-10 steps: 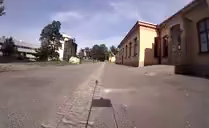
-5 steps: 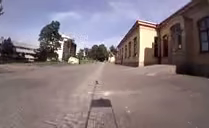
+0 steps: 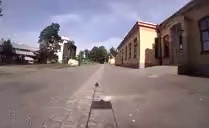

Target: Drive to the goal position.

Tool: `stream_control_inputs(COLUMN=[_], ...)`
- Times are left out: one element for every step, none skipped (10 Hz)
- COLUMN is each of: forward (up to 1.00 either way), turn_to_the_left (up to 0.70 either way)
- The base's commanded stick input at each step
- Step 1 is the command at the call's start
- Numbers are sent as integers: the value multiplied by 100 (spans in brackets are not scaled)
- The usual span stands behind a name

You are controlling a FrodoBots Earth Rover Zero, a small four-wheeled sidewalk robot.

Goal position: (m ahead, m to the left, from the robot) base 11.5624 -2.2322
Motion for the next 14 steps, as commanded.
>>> stream_control_inputs(forward=[45,45,45,45,45,45,45,45,45,45,45,45,45,45], turn_to_the_left=[-27,-27,-15,0,0,0,-15,-27,-27,-27,-27,-27,-27,-27])
